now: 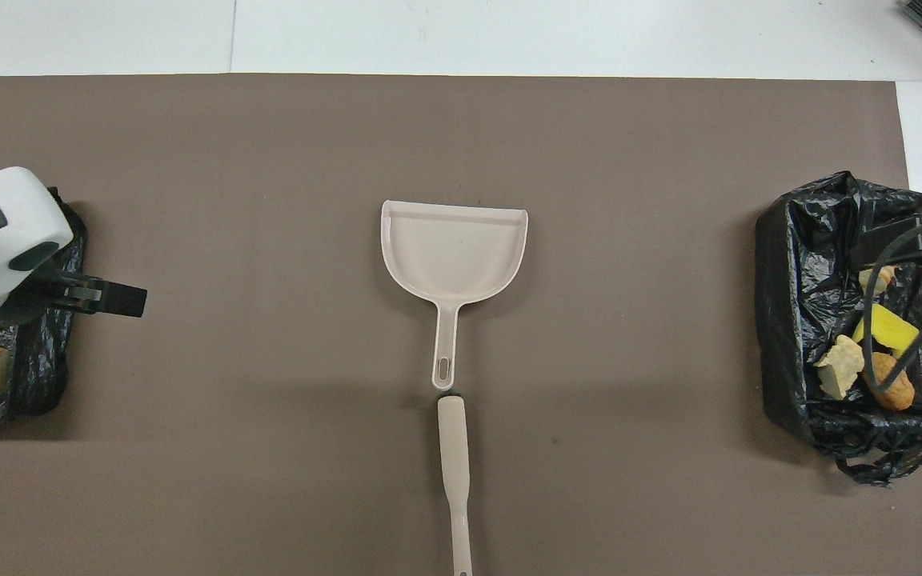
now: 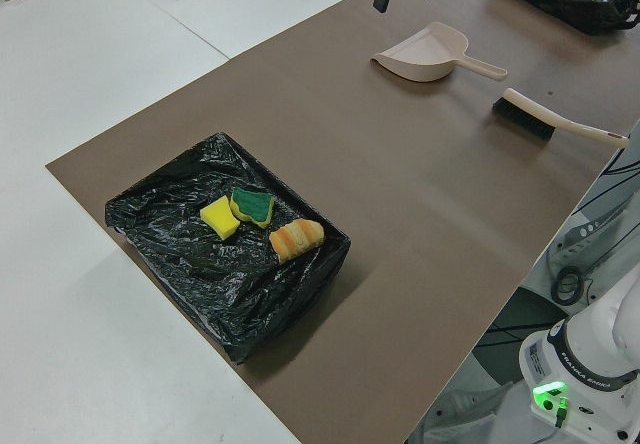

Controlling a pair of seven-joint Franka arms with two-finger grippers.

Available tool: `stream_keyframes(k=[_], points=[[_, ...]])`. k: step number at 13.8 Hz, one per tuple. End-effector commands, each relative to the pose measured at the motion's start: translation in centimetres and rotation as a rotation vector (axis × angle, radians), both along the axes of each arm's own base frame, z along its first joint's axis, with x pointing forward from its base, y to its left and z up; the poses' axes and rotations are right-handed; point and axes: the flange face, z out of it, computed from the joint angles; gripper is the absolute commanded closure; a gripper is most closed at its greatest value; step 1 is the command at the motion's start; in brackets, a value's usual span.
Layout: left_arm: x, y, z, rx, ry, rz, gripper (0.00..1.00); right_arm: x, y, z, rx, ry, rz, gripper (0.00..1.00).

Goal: Sweep and dump trash in bin

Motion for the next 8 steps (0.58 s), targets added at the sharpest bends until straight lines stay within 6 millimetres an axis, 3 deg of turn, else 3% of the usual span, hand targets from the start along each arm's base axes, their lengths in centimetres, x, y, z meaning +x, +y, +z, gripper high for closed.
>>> stream_keyframes(k=[1,8], points=[[2.9,1.0,0.2,0.009,0.034,0.008,0.0,-1.0,-0.4,-0.1,0.028,0.018,-0.026,0.0],[2.1,3.1,0.1,0.005,0.053,0.044,0.0,-1.1,-0.5,-0.1,0.025,0.027,-0.026,0.0]])
